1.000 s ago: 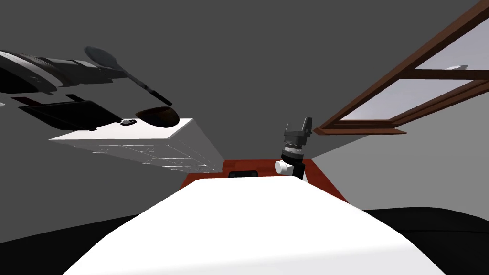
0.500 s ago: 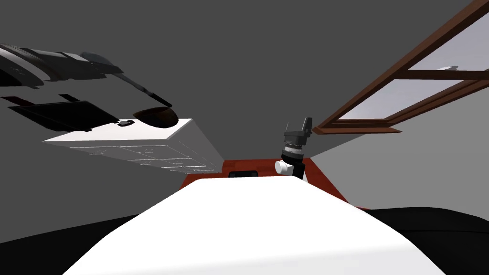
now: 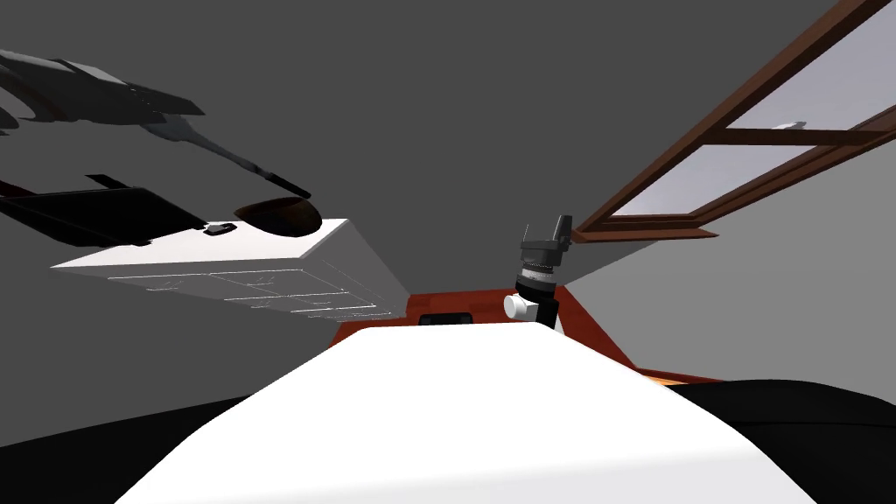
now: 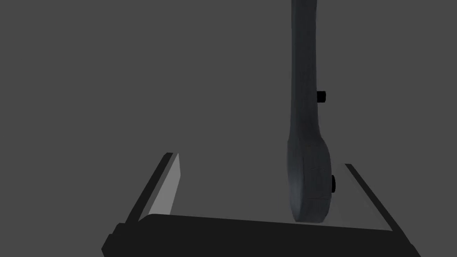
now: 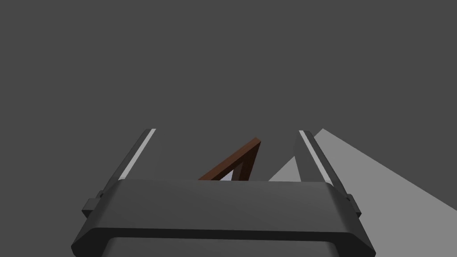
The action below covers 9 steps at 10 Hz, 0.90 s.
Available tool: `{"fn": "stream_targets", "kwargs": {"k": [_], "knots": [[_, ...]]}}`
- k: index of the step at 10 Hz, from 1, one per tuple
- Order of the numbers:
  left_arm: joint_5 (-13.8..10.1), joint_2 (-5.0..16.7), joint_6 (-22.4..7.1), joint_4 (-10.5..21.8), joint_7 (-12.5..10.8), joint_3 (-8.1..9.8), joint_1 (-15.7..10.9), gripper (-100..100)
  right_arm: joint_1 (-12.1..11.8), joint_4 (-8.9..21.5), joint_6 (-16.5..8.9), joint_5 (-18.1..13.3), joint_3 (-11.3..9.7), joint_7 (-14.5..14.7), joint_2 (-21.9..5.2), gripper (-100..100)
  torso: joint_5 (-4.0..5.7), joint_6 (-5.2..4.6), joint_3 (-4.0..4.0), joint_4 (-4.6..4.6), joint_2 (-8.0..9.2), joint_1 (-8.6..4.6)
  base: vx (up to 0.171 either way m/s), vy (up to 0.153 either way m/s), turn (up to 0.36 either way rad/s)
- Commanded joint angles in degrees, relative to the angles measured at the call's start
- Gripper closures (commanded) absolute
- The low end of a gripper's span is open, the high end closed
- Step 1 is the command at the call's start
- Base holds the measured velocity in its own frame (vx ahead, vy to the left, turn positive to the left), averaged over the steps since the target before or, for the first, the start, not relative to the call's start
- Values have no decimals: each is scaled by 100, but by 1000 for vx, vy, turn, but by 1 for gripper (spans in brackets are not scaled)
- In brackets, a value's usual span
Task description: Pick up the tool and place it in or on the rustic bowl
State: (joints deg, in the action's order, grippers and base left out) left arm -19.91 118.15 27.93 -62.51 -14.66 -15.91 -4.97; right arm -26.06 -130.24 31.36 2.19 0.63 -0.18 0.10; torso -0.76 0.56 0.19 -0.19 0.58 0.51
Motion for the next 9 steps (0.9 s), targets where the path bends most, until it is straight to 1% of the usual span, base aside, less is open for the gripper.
{"fn": "stream_targets", "kwargs": {"k": [1, 2, 3, 4, 9], "knots": [[-58, 170, -12, 6, -98, -14, 41, -100, 0, 0, 0, 0, 0, 0, 0, 0, 0, 0, 0, 0, 0, 0, -9, 12, -59], [-98, 281, -11, 17, -164, -38, 54, -100, 0, 0, 0, 0, 0, 0, 0, 0, 0, 0, 0, 0, 0, 1, -8, 12, -54], [-125, 242, -26, -45, -89, -177, -95, -100, 0, 0, 0, 0, 0, 0, 0, 0, 0, 0, 0, 0, 0, 0, -3, 6, -11], [-132, 255, -38, -53, -100, -186, -101, 0, 0, 0, 0, 0, 0, 0, 0, 0, -2, 2, -1, 0, -1, 1, 0, 0, 0], [-131, 254, -37, -52, -99, -185, -100, 0, 0, 0, 0, 0, 0, 0, 0, 0, -2, 1, -2, -1, -4, 0, 0, 0, 0]]}}
